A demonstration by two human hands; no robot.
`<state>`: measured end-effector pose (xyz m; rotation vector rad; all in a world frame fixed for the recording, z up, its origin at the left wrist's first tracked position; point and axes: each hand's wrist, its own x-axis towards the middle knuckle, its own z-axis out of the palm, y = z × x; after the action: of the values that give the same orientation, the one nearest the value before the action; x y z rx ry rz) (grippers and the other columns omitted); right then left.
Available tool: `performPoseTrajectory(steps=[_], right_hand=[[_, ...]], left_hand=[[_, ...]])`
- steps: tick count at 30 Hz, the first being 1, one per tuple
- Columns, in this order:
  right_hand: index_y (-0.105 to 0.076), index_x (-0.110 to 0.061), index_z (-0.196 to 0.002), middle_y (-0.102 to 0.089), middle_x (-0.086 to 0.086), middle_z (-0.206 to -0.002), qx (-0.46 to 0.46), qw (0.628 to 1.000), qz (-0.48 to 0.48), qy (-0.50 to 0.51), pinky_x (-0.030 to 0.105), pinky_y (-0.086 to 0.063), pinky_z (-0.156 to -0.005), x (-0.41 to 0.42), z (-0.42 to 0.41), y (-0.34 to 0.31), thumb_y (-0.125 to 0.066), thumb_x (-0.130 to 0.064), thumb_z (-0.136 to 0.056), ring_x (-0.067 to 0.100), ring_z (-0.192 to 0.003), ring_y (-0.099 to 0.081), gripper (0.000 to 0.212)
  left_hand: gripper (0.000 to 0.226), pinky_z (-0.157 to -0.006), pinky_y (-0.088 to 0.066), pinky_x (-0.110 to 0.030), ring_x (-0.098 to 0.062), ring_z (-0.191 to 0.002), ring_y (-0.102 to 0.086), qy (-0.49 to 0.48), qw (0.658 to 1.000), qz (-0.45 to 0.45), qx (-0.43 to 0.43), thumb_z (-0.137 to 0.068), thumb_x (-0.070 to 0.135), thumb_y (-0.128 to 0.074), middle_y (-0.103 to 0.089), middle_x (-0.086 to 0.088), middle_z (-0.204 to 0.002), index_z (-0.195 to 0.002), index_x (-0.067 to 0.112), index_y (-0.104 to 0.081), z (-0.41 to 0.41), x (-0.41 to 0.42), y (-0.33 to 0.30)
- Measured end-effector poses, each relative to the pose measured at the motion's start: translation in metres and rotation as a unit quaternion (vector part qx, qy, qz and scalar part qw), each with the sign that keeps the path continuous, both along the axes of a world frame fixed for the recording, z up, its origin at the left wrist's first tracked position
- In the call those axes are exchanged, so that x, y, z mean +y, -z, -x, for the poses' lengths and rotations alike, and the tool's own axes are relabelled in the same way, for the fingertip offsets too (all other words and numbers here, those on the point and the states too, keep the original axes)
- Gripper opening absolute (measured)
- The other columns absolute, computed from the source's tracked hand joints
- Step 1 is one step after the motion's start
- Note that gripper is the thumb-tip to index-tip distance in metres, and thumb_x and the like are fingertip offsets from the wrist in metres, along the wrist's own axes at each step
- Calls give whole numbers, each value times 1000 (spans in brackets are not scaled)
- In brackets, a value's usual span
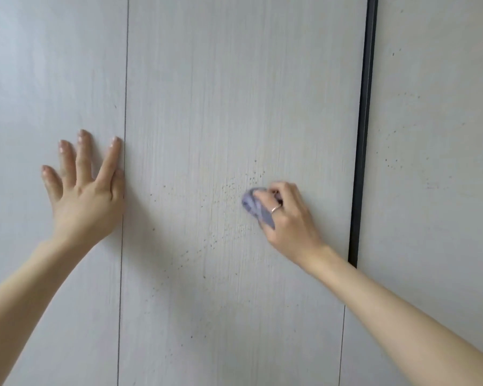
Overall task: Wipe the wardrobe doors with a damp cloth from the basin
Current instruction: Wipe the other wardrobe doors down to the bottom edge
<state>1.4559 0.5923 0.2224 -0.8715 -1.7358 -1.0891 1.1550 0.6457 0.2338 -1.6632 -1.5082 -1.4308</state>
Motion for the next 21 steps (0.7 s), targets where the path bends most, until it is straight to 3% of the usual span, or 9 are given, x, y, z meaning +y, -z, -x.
performPoseTrajectory(steps=[2,3,7,9,11,13,15,17,21], right_hand=[[-69,2,-96,-61,20,-85,-152,988,-15,39,37,-50,-59,-4,-9,4,-72,2,-68,34,-69,-58,28],[-69,1,-97,-61,19,-85,-147,987,-27,57,38,-50,-58,-4,-14,-6,-73,-1,-68,33,-69,-58,30],[-62,-10,-114,-51,14,-102,203,975,-28,89,35,-45,-67,4,-17,-62,-68,-15,-79,32,-86,-54,35],[-59,-13,-117,-46,12,-106,292,954,-20,71,30,-40,-68,8,-7,-73,-62,-19,-86,30,-91,-52,32],[-59,-7,-117,-49,17,-105,230,971,-29,53,33,-43,-71,10,9,-58,-60,-14,-84,34,-91,-53,34],[-62,1,-112,-55,22,-96,44,998,-38,34,37,-49,-67,8,24,-19,-58,-12,-80,36,-81,-57,34],[-66,3,-104,-60,19,-86,-146,989,-23,31,35,-49,-58,1,30,10,-53,-12,-80,33,-70,-58,31],[-66,2,-102,-61,18,-84,-185,982,-16,40,35,-49,-56,0,25,-1,-54,-9,-81,32,-68,-58,27],[-55,-2,-123,-51,23,-108,132,987,-18,84,41,-46,-75,7,19,-59,-61,-3,-81,38,-95,-54,43]], left_hand=[[49,-112,3,-56,-29,-144,9,1,1000,-2,6,-100,35,-20,5,-4,-158,-143,51,-3,2,1,3],[48,-112,2,-56,-29,-144,8,0,1000,-3,11,-100,35,-21,5,-3,-158,-143,51,-3,3,1,4],[48,-112,1,-55,-27,-144,7,-5,1000,-13,22,-100,38,-20,4,-2,-158,-143,51,-3,7,4,9],[49,-112,2,-54,-26,-144,8,-8,999,-14,28,-100,39,-18,5,-1,-158,-143,52,0,8,4,9],[49,-112,3,-54,-26,-144,9,-7,999,-13,28,-100,40,-17,7,-1,-158,-144,51,2,8,4,9],[50,-112,4,-54,-27,-144,11,-7,999,-6,33,-99,40,-16,8,-2,-158,-144,50,3,7,3,10],[50,-113,4,-54,-26,-144,13,-8,999,-1,35,-99,40,-14,10,-1,-158,-145,50,4,6,2,10],[51,-113,6,-53,-26,-144,15,-2,999,5,37,-99,40,-14,12,0,-158,-145,49,4,7,0,10],[50,-113,9,-51,-24,-144,18,7,999,2,37,-98,41,-12,14,1,-158,-144,50,6,7,-1,16]])
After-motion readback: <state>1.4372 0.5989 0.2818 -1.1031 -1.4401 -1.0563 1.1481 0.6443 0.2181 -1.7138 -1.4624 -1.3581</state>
